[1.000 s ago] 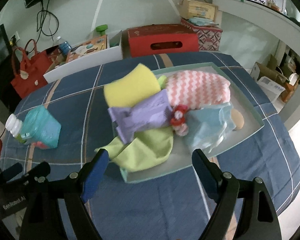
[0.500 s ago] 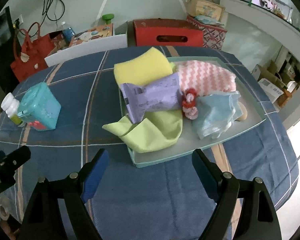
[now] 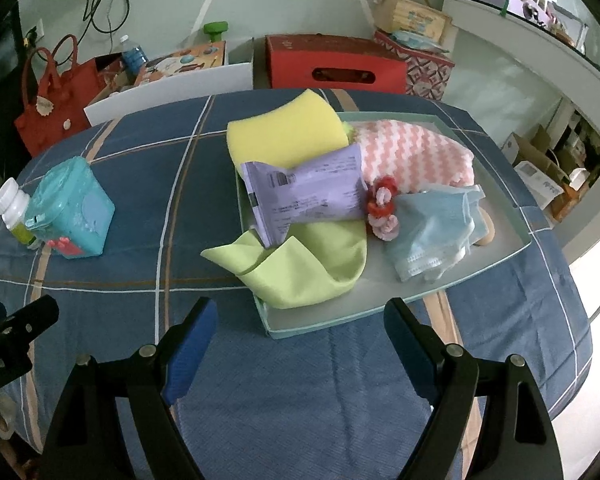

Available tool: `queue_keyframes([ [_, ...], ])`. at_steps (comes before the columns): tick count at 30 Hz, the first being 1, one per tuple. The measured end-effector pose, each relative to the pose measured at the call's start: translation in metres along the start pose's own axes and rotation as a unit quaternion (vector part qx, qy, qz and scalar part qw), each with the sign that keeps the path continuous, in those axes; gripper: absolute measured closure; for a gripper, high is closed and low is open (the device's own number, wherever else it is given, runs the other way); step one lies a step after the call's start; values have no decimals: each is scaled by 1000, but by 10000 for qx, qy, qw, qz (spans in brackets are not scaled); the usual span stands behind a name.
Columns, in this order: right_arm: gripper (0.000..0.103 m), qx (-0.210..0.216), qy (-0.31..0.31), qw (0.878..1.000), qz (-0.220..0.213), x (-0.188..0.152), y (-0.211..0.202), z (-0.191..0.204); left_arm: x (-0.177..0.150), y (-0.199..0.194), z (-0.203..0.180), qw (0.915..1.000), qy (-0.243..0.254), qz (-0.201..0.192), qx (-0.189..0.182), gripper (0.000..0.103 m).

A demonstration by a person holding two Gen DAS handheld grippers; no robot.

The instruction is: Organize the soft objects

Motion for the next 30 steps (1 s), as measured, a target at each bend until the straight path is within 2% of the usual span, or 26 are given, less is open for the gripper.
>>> queue_keyframes([
  [30,17,24,-156,9999,-6,-1,0,8,-2,6,5,9999,-41,76,71,0],
])
Point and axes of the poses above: each gripper's, at about its wrist camera, not at the fingertips, and y roughly the way its jaws point, z to its left, x to its top, the point moved 4 cm from there along y, roughly the way its jaws point, and after that the axes turned 12 degrees about -z, right-handed, at the moved point
